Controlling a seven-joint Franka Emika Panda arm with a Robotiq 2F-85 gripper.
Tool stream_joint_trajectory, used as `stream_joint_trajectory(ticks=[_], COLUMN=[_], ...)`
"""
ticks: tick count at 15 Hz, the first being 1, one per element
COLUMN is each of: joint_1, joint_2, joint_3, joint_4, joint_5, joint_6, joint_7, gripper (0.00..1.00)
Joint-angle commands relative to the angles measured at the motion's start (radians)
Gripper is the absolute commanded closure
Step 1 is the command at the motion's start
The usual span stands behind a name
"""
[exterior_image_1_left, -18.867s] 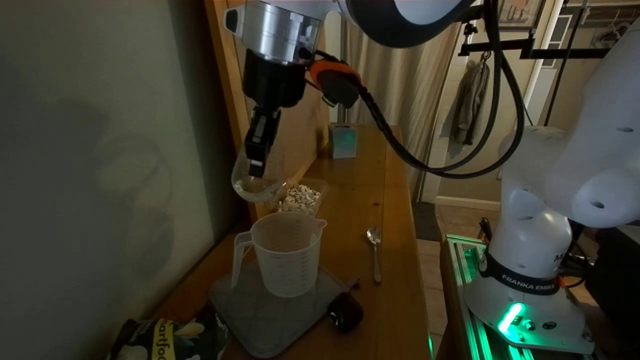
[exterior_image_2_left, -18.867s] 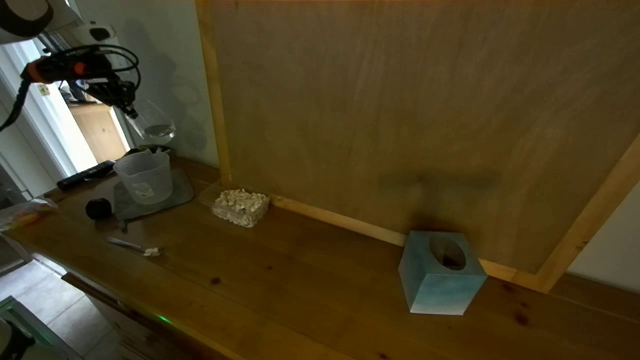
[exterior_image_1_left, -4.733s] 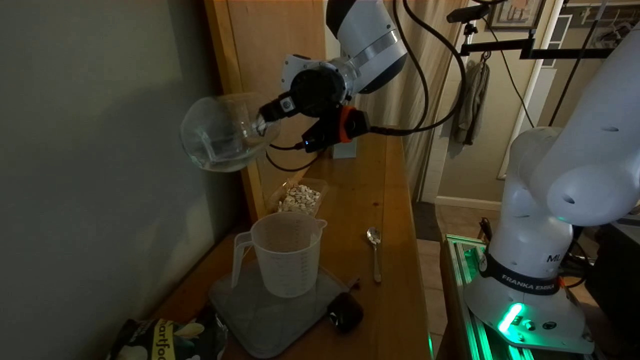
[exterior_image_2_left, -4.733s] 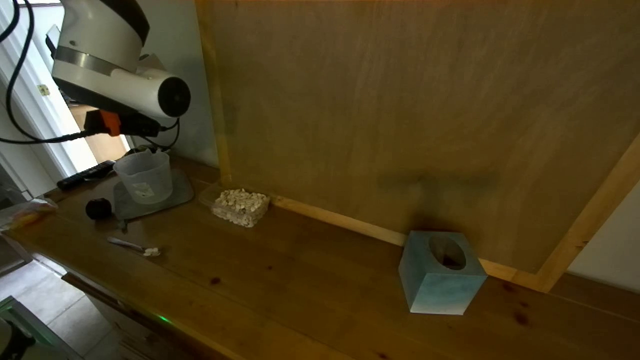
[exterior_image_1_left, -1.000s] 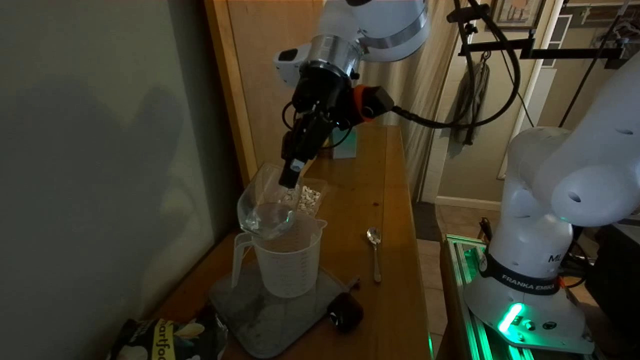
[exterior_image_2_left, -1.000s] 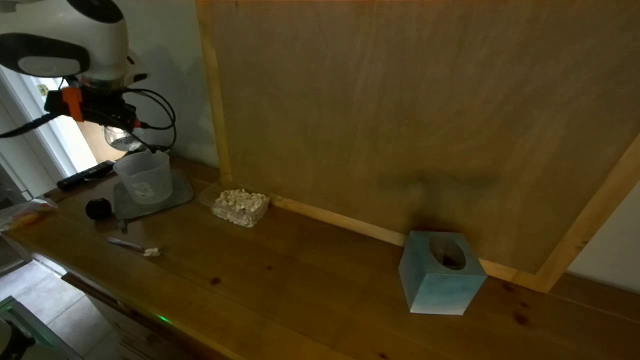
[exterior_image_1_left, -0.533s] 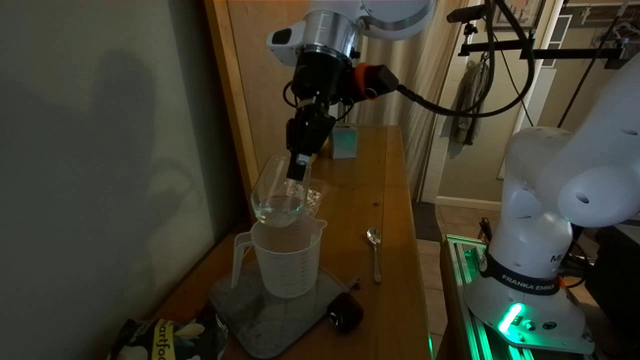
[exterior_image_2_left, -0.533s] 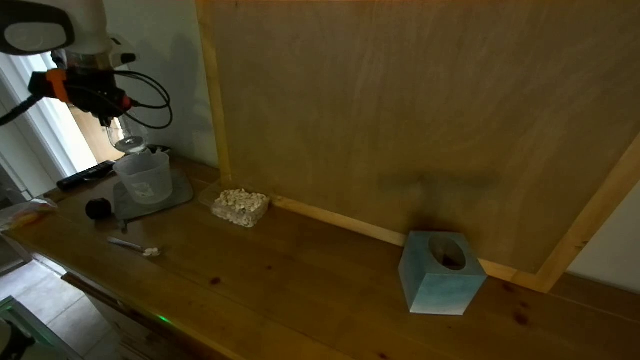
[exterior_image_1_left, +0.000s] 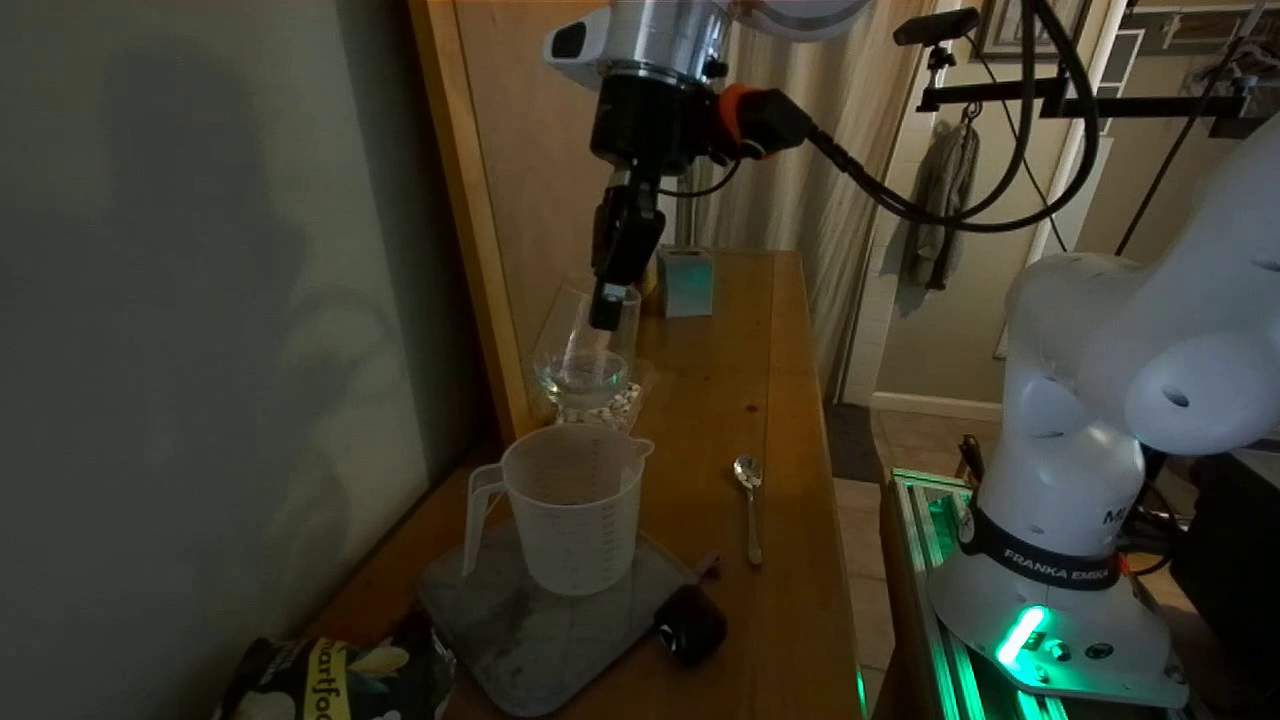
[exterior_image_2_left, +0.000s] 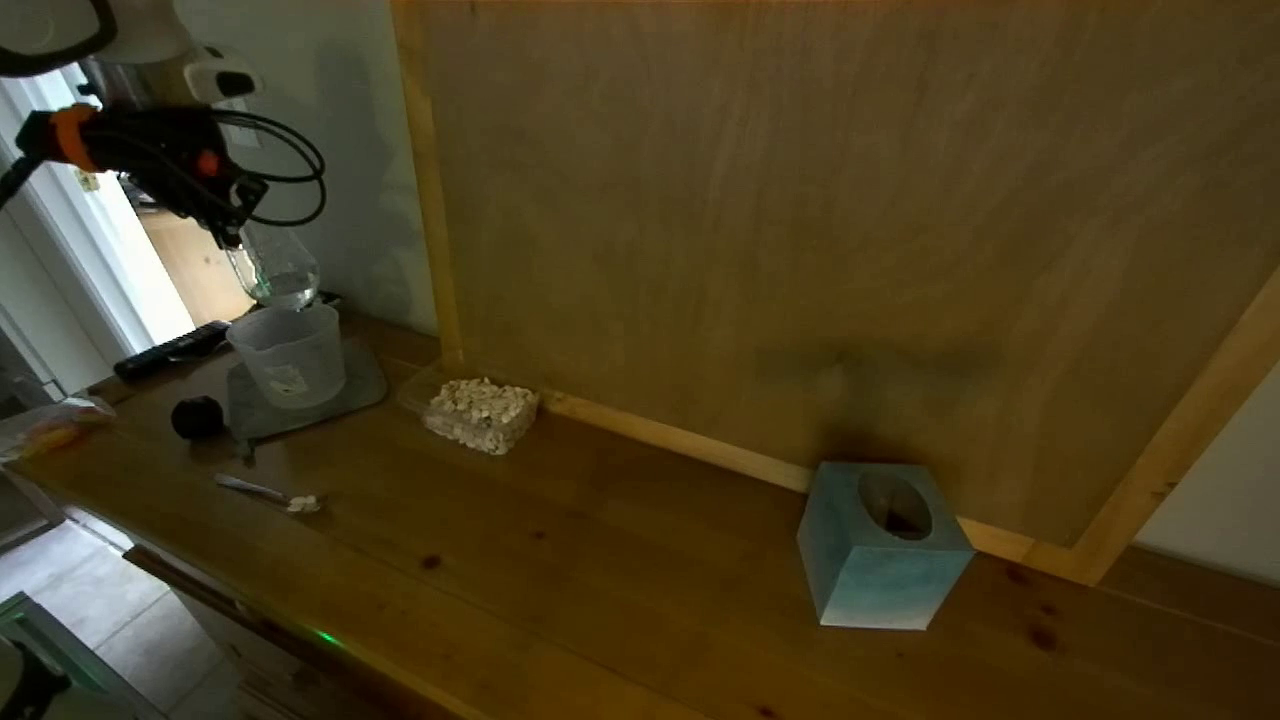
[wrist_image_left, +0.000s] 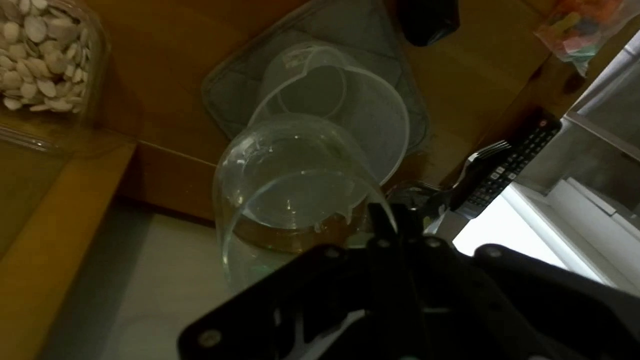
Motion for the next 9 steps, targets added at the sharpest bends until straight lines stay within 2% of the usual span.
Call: stream_joint_trajectory(ticks=[1, 4, 9], joint_1=[0.017, 0.008, -0.006], joint_2=[-0.031, -0.043, -0.053], joint_3=[-0.021, -0.039, -0.094], joint_4=[0.011, 0.001, -0.034], joint_5=[-0.081, -0.108, -0.12], joint_6=[-0.029, -0.045, -0.06], joint_7=[0.163, 0.239, 0.264], gripper=[0.99, 0.99, 0.99])
